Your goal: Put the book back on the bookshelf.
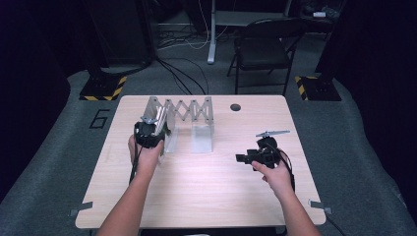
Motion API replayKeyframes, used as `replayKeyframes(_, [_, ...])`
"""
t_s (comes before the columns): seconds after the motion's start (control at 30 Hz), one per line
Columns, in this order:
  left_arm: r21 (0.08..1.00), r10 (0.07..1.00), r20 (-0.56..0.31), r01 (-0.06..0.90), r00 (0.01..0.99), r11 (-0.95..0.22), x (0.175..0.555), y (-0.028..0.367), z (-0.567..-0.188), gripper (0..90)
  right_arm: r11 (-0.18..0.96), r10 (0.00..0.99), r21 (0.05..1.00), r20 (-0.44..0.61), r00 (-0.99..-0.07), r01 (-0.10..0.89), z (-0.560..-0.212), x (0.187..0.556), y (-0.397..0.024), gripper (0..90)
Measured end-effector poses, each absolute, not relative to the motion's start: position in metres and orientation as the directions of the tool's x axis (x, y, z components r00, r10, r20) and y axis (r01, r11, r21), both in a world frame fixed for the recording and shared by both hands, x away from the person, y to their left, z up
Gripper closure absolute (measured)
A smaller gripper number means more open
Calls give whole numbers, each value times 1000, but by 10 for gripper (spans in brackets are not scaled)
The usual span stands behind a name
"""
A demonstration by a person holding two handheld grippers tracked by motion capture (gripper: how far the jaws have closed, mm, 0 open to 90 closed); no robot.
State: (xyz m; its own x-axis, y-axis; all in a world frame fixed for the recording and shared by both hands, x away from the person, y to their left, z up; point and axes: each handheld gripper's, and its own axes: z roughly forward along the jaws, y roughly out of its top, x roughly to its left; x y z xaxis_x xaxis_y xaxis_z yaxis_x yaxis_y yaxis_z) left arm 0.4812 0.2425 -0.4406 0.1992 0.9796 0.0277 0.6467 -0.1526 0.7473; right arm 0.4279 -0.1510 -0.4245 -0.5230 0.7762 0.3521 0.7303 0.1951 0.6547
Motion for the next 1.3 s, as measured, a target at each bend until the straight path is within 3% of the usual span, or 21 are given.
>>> replayKeyframes(0.8, [821, 971, 39, 546, 235, -165, 457, 248, -404, 603, 195, 779, 651, 352, -519, 734, -426, 428, -151, 373])
replayKeyframes(1.3, [814, 958, -11, 559, 286, -157, 445, 252, -387, 567, 191, 780, 644, 358, -513, 741, -426, 428, -151, 373])
